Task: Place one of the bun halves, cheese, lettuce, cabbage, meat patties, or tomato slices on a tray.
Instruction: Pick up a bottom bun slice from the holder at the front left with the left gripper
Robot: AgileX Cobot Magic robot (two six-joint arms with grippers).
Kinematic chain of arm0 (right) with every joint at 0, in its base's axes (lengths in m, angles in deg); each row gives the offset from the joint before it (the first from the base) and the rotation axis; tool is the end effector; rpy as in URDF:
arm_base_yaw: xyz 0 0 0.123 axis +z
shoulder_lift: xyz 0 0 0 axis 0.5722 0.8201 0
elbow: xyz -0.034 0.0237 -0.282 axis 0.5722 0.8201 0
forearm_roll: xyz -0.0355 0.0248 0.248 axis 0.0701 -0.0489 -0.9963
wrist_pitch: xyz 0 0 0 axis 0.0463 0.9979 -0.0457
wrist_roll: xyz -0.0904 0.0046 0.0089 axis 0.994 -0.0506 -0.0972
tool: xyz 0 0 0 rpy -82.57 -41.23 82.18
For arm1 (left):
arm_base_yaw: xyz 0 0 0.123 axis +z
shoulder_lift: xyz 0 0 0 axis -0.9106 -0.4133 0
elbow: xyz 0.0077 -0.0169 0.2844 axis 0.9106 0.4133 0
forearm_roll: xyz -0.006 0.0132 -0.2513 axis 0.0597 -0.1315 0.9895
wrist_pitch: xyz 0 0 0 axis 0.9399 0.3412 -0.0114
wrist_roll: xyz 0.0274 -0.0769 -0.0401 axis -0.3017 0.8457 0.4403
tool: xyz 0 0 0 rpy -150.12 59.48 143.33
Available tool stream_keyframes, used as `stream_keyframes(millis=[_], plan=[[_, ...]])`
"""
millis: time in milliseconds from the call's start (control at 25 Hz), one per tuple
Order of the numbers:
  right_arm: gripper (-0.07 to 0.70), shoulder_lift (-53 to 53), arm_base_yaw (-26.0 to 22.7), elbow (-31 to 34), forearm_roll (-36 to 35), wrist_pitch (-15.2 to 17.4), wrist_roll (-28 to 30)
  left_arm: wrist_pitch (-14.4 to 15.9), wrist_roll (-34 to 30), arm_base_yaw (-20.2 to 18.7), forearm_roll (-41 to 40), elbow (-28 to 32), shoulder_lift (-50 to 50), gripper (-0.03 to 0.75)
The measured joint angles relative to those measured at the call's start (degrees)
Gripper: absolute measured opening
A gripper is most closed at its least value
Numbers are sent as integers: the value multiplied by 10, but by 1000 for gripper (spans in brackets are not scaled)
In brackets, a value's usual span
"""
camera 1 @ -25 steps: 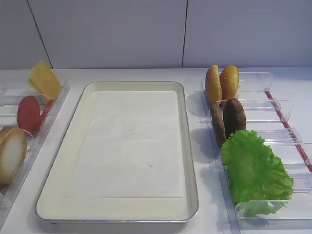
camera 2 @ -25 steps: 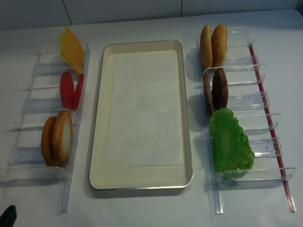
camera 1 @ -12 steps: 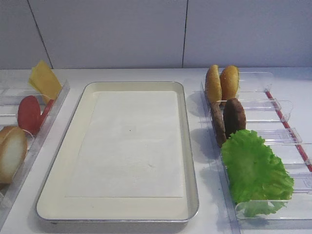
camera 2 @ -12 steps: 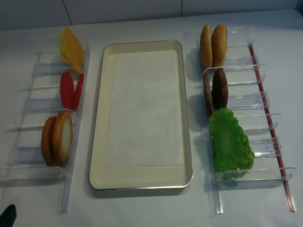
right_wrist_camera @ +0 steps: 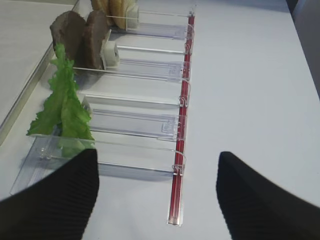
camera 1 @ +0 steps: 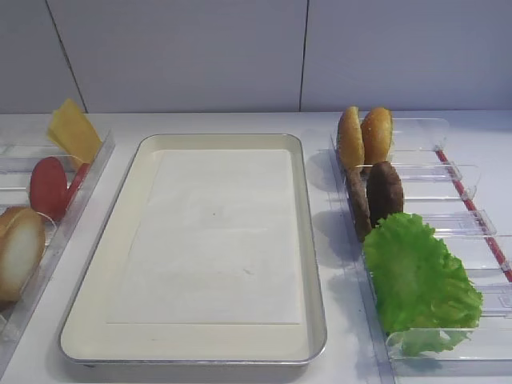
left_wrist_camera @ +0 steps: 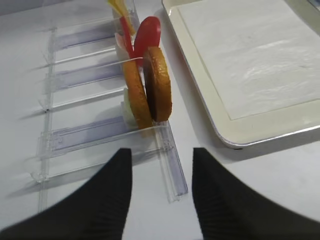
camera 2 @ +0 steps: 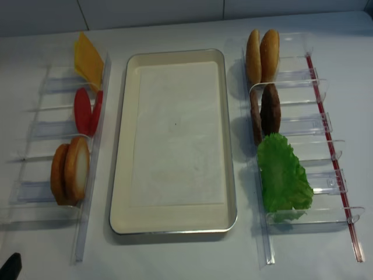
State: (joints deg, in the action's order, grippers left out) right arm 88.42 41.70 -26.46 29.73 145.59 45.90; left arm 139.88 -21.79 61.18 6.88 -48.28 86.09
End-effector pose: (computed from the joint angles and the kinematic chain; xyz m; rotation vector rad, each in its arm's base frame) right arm -0.0082 0.0028 0.2628 -0.1306 2.1335 0.1250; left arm -0.0156 -0.0023 0.2786 0.2014 2.1133 -0.0319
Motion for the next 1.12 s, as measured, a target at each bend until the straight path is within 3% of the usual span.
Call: stream_keyframes(millis=[160, 440, 560, 880, 1120], plan=[[517, 0, 0, 0, 0, 0, 0, -6, -5, 0, 10, -30, -82, 287], [517, 0, 0, 0, 0, 0, 0, -78, -14, 0, 43, -62, -266, 288], [517, 0, 0, 0, 0, 0, 0, -95, -15, 0, 50, -85, -349, 290], [517, 0, 0, 0, 0, 0, 0, -113, -15, 0, 69, -156, -534, 347], [517, 0, 0, 0, 0, 0, 3, -122, -15, 0, 85, -167, -624, 351]])
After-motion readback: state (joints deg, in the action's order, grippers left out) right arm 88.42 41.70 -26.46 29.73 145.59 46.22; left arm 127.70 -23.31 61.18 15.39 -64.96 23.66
